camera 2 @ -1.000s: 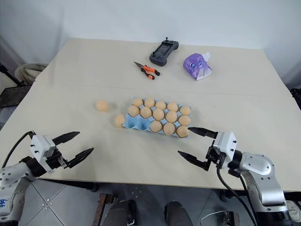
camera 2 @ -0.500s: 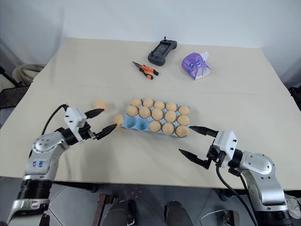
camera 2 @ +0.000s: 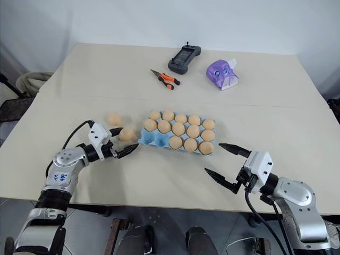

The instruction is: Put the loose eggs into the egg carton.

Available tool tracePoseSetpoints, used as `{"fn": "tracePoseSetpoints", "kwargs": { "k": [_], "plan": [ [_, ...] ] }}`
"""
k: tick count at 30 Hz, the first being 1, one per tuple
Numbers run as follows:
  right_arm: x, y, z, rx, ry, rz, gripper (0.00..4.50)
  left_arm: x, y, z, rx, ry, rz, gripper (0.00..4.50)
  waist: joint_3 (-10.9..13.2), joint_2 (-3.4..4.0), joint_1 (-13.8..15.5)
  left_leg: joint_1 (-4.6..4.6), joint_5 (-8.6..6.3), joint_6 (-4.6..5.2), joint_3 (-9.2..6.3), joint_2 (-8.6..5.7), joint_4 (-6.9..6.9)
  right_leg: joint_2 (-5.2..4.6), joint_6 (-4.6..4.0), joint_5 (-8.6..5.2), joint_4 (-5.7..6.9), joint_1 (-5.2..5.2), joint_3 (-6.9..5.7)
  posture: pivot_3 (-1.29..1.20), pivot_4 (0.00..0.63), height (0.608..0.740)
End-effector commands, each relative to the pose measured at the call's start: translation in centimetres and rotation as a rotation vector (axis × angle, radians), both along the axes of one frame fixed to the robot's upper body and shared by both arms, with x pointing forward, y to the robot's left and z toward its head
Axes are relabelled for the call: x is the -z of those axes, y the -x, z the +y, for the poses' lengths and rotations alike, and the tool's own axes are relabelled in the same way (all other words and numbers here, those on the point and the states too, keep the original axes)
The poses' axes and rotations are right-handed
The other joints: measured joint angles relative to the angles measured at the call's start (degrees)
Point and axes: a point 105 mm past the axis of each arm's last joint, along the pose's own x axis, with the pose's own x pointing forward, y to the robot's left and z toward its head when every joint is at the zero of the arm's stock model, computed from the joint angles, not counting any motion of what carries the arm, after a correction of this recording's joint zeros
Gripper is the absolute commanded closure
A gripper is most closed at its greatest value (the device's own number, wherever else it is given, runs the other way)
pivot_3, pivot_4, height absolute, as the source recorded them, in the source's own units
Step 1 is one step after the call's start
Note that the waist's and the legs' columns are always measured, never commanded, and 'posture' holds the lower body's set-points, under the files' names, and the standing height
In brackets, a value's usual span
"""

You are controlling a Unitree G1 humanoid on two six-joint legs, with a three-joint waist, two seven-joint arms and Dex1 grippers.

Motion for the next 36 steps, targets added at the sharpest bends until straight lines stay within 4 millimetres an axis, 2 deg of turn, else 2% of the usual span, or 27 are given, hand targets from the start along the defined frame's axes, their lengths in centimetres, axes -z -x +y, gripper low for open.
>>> {"fn": "tracePoseSetpoints", "kwargs": {
  "k": [1, 3, 4, 7, 11, 13, 15, 19, 22, 25, 28, 31, 36],
  "plan": [
    [-1.2, 0.2, 0.2, -0.003, -0.01, -0.057, 0.0, -0.3, -0.8, -0.8, 0.007, -0.008, -0.002, 0.04, 0.0, 0.0, 0.16, 0.0, 0.0, 0.0, -0.01, 0.0, 0.02, 0.0, 0.0, 0.0, 0.02, -0.01, 0.0, 0.0, 0.15, 0.74],
    [-1.3, 0.1, 0.2, -0.002, -0.01, -0.058, 0.0, -0.3, -1.2, -0.9, -0.005, 0.009, 0.006, 0.04, 0.0, 0.0, 0.16, 0.0, 0.01, 0.02, -0.01, -0.03, 0.06, -0.01, 0.01, 0.01, 0.06, -0.01, 0.01, 0.0, 0.15, 0.74],
    [-1.2, 0.1, 0.2, -0.001, -0.009, -0.058, 0.0, -0.2, -1.5, -1.0, -0.014, 0.014, 0.012, 0.22, 0.0, 0.0, 0.17, 0.0, 0.01, 0.02, 0.0, -0.02, 0.06, -0.01, 0.01, 0.01, 0.07, 0.0, 0.01, 0.0, 0.15, 0.74],
    [-1.2, 0.1, 0.2, 0.001, -0.011, -0.057, 0.0, 0.1, -1.7, -1.6, -0.012, 0.022, 0.023, 0.94, 0.0, 0.0, 0.22, 0.01, 0.01, 0.01, -0.01, -0.02, 0.06, 0.01, 0.01, 0.01, 0.1, -0.01, 0.01, 0.0, 0.15, 0.74],
    [-1.1, 0.0, 0.3, 0.001, -0.016, -0.055, 0.0, -0.1, -1.8, -2.0, -0.014, 0.038, -0.006, 2.26, 0.0, 0.0, 0.35, 0.01, 0.02, 0.01, -0.01, 0.0, 0.09, 0.01, 0.01, 0.01, 0.12, -0.01, 0.01, 0.0, 0.15, 0.74],
    [-1.1, 0.0, 0.3, 0.002, -0.016, -0.054, 0.0, -0.5, -1.7, -1.8, -0.017, 0.056, -0.024, 2.6, 0.0, 0.0, 0.45, 0.01, 0.02, 0.01, -0.01, 0.0, 0.11, 0.0, 0.02, 0.01, 0.12, -0.01, 0.01, 0.0, 0.15, 0.74],
    [-1.1, 0.0, 0.3, 0.002, -0.017, -0.053, 0.0, -1.1, -1.5, -1.5, -0.018, 0.08, -0.05, 2.61, 0.0, 0.0, 0.42, 0.01, 0.02, 0.01, -0.01, 0.0, 0.11, 0.01, 0.02, 0.01, 0.12, -0.01, 0.01, 0.0, 0.15, 0.74],
    [-1.0, 0.1, 0.3, 0.001, -0.014, -0.049, 0.0, -3.6, -0.4, -0.9, 0.026, 0.126, -0.17, 2.61, 0.0, 0.0, 0.34, 0.0, 0.02, 0.01, 0.0, 0.04, 0.08, 0.02, 0.02, 0.01, 0.12, -0.03, 0.02, 0.0, 0.15, 0.74],
    [-1.0, 0.2, -0.2, 0.015, -0.006, -0.045, 0.0, -4.6, 2.7, -3.7, 0.269, 0.107, -0.168, 2.61, 0.0, 0.0, 0.35, -0.03, 0.02, -0.02, 0.01, 0.08, -0.02, 0.02, 0.01, 0.01, 0.08, -0.06, 0.01, 0.0, 0.15, 0.74],
    [-1.1, 0.2, -1.1, 0.043, 0.002, -0.045, 0.0, -4.5, 4.4, -6.4, 0.408, 0.12, -0.112, 2.61, 0.0, 0.01, 1.06, -0.02, 0.03, -0.03, 0.02, 0.03, 0.01, 0.02, 0.04, -0.01, 0.08, -0.03, -0.01, 0.0, 0.15, 0.74],
    [-1.0, 0.4, -1.7, 0.061, 0.01, -0.043, 0.0, -4.5, 4.4, -8.5, 0.447, 0.128, -0.104, 2.61, 0.0, 0.01, 1.37, -0.01, 0.02, 0.02, 0.0, -0.06, 0.17, -0.03, 0.06, -0.02, 0.08, 0.1, -0.08, 0.0, 0.15, 0.74],
    [-1.0, 0.6, -1.7, 0.073, 0.006, -0.047, 0.0, -4.1, 3.4, -10.1, 0.439, 0.127, -0.091, 2.61, 0.0, 0.01, 1.21, 0.0, 0.03, 0.09, -0.07, -0.15, 0.21, -0.03, 0.16, 0.05, 0.09, 0.1, 0.01, 0.0, 0.15, 0.74],
    [-1.1, 1.0, -1.5, 0.087, -0.003, -0.052, 0.0, -3.5, 1.6, -10.6, 0.374, 0.08, -0.107, 2.61, -0.01, 0.02, 0.78, 0.02, 0.05, 0.11, -0.1, -0.3, 0.17, -0.03, 0.14, 0.08, 0.1, 0.08, 0.05, 0.0, 0.15, 0.74]
  ]
}}
